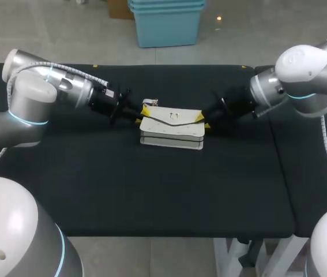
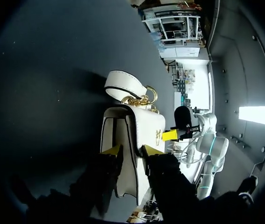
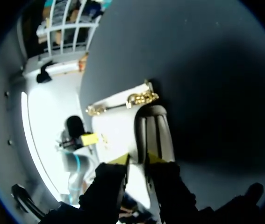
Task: Pick up the bag, open it, inspect its contents, close it, and place it on the opposite side
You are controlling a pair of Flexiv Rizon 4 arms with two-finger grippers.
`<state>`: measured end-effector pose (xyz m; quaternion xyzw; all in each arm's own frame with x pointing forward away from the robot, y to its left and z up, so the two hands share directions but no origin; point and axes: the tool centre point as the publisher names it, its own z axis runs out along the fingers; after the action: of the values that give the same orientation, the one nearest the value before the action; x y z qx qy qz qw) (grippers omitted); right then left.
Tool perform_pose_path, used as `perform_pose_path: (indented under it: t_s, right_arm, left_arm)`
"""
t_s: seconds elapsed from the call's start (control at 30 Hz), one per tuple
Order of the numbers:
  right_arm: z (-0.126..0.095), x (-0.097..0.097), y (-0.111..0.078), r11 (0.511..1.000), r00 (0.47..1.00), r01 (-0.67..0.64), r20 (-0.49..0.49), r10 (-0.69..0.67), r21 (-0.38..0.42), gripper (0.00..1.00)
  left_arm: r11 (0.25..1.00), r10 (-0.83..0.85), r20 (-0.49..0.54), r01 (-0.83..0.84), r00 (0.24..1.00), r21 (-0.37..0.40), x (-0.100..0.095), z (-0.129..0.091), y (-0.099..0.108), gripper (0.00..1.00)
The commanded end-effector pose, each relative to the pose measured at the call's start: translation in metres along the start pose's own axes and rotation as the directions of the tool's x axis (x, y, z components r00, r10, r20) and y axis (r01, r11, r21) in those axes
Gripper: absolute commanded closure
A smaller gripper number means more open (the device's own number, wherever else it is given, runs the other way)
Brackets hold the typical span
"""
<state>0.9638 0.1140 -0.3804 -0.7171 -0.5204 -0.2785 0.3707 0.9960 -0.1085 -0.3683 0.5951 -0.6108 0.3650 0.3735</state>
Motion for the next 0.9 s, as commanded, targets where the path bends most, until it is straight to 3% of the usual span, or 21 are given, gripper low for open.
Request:
perform_pose_path:
  t_s: [0.03, 0.33, 0.43, 0.53, 0.57, 0.67, 0.9]
  right_arm:
    - [-0.008, 0.000, -0.006, 1.000, 1.000, 0.004, 0.011, -0.004, -0.022, 0.00]
    - [-0.024, -0.002, -0.023, 0.997, 0.999, 0.032, 0.016, -0.031, -0.068, 0.00]
    - [-0.023, -0.002, -0.027, 0.996, 0.998, 0.052, 0.032, -0.050, -0.069, 0.15]
    - [-0.018, -0.001, -0.027, 0.996, 0.998, 0.056, 0.046, -0.053, -0.071, 0.47]
    - [-0.017, -0.001, -0.026, 0.996, 0.997, 0.057, 0.047, -0.054, -0.071, 0.53]
    - [-0.015, 0.002, -0.026, 0.996, 0.997, 0.062, 0.044, -0.059, -0.065, 0.60]
    - [-0.010, 0.001, -0.030, 0.996, 0.996, 0.072, 0.059, -0.070, -0.046, 0.66]
  left_arm:
    - [0.999, 0.022, 0.011, -0.023, 1.000, 0.028, 0.015, -0.013, 0.013, 0.00]
    - [0.996, 0.064, 0.047, -0.066, 0.997, 0.052, 0.033, -0.035, 0.025, 0.00]
    - [0.997, 0.059, 0.073, -0.063, 0.996, 0.053, 0.033, -0.042, 0.028, 0.00]
    - [0.998, 0.050, 0.090, -0.054, 0.995, 0.045, 0.029, -0.048, 0.028, 0.00]
    - [0.998, 0.048, 0.095, -0.053, 0.994, 0.044, 0.028, -0.050, 0.029, 0.00]
    - [0.998, 0.029, 0.116, -0.035, 0.993, 0.058, 0.023, -0.056, 0.029, 0.00]
    - [0.997, -0.025, 0.128, 0.015, 0.991, 0.082, 0.009, -0.070, 0.028, 0.00]
